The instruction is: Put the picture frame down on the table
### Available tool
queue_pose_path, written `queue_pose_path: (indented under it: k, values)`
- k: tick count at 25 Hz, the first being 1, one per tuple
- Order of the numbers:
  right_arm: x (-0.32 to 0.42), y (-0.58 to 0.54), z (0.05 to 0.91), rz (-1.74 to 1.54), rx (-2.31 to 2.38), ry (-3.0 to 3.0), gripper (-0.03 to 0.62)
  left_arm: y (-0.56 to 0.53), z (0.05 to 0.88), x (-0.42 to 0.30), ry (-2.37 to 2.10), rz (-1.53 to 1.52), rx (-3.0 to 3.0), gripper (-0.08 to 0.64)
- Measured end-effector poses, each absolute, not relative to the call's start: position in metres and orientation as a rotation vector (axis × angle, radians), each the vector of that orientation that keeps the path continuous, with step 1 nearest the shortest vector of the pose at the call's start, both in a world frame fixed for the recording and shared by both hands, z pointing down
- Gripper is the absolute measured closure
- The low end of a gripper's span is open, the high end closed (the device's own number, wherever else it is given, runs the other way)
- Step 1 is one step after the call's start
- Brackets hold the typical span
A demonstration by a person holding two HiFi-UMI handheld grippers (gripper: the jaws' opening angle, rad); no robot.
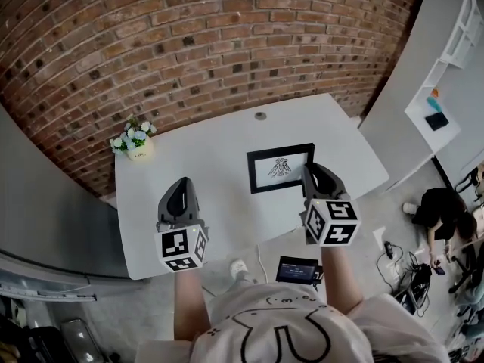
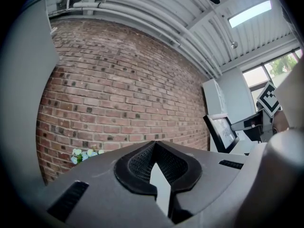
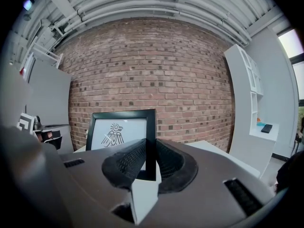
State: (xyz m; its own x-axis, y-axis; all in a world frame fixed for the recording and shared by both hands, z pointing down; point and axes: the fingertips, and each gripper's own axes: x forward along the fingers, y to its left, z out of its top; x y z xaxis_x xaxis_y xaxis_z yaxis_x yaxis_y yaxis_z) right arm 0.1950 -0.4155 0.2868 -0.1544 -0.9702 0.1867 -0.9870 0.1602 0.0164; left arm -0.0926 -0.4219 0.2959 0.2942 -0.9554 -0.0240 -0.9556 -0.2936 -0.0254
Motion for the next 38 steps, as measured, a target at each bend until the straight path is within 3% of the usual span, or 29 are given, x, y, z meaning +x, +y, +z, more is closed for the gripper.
queue_pose_path:
  k: [19, 38]
  values:
    - [0.137, -0.562, 0.304, 0.2, 1.821, -2.284, 0.529, -0.548, 0.319, -0.147, 1.95, -0.023, -2.487, 0.551]
    - [0.126, -0.6, 0.351, 0.322, 1.667, -2.303, 0.529, -0.563, 0.363, -0.148, 2.084, -0.135, -2.477, 0.551]
